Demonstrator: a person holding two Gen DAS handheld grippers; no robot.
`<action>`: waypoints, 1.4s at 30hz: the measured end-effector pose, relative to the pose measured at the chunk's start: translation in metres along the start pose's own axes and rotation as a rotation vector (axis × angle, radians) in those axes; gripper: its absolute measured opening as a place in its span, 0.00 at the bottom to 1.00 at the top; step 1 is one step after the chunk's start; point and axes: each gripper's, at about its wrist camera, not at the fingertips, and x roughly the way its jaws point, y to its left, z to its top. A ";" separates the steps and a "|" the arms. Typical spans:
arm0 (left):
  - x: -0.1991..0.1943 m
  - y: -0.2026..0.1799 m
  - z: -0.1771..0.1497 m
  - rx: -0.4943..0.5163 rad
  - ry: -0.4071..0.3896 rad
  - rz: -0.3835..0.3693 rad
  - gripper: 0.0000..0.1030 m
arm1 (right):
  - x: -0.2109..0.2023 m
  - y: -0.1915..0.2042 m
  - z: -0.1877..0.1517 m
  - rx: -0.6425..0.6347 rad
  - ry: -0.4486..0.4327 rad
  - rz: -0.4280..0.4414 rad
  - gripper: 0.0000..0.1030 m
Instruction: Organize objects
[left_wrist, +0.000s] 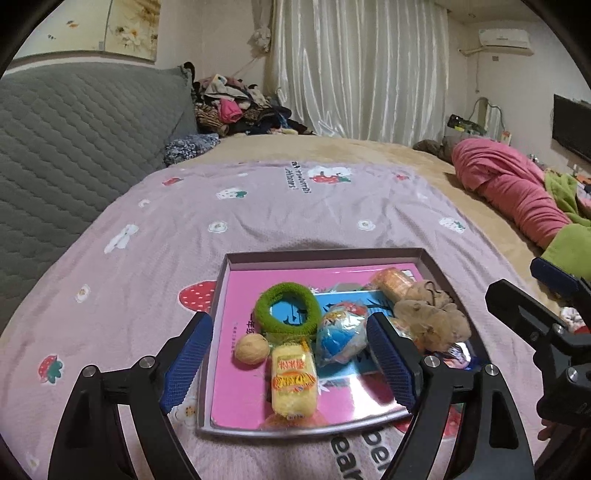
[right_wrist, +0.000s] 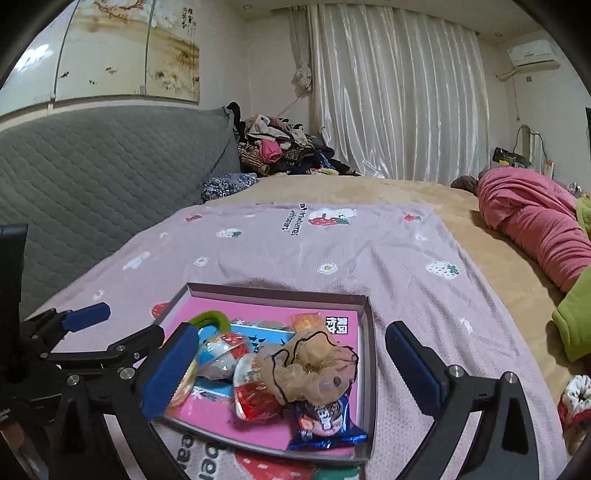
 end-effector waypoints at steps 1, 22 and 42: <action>-0.004 0.000 0.000 -0.003 0.000 0.007 0.84 | -0.006 0.000 0.001 0.003 0.001 0.002 0.99; -0.129 0.016 0.003 -0.061 -0.022 0.017 0.84 | -0.129 0.034 0.027 -0.029 -0.048 -0.006 0.99; -0.213 0.009 -0.039 -0.019 -0.049 0.097 0.84 | -0.197 0.053 -0.002 -0.025 -0.033 -0.009 0.99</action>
